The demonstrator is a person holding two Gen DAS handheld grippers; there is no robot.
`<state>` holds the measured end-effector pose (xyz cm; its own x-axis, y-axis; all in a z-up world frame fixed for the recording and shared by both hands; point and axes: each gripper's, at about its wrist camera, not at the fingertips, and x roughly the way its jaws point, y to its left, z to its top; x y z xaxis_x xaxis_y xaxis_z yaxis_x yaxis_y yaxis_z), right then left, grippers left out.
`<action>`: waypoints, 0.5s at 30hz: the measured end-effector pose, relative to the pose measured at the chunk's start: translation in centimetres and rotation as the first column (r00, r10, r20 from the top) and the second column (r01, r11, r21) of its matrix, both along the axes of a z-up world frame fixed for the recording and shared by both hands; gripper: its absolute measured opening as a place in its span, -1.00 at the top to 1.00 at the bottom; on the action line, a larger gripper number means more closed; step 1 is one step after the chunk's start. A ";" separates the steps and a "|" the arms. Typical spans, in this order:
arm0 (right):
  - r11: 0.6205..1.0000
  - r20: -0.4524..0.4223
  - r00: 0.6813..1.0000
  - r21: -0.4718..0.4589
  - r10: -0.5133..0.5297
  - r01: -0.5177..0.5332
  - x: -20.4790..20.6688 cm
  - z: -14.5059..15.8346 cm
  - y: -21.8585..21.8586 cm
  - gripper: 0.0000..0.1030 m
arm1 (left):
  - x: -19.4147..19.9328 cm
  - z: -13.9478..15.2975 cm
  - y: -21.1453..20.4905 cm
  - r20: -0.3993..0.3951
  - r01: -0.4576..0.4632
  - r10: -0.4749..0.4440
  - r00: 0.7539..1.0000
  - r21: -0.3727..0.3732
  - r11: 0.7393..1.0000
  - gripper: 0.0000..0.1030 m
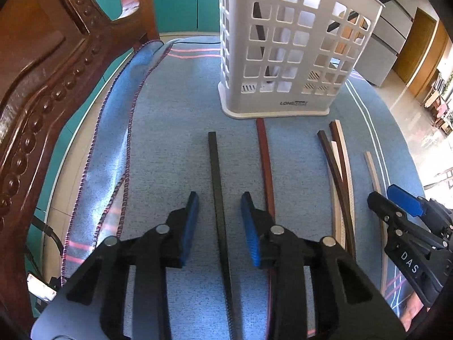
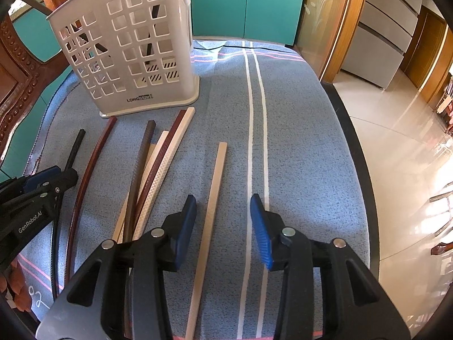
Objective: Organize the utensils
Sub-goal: 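Grasp a light wooden chopstick with the right gripper while the left gripper grasps a black chopstick, then carry both chopsticks over the white holder and open both grippers to release them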
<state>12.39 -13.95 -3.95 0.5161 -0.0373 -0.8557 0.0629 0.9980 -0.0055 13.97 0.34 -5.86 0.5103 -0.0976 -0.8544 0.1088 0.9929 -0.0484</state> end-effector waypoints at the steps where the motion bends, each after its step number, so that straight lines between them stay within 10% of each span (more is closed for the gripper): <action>1: 1.000 0.000 1.000 0.000 0.000 0.000 0.0 0.0 0.0 0.22 | 0.0 0.1 0.0 0.002 0.001 -0.001 1.000 0.006 1.000 0.37; 15: 1.000 0.001 1.000 0.008 -0.004 0.004 0.0 0.0 0.1 0.21 | 0.3 -0.3 -0.6 0.015 -0.016 0.015 1.000 0.055 0.998 0.03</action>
<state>12.40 -13.85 -3.95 0.5172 -0.0326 -0.8552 0.0670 0.9977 0.0025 14.23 -0.25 -6.17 0.5243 -0.0424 -0.8505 0.0939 0.9955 0.0083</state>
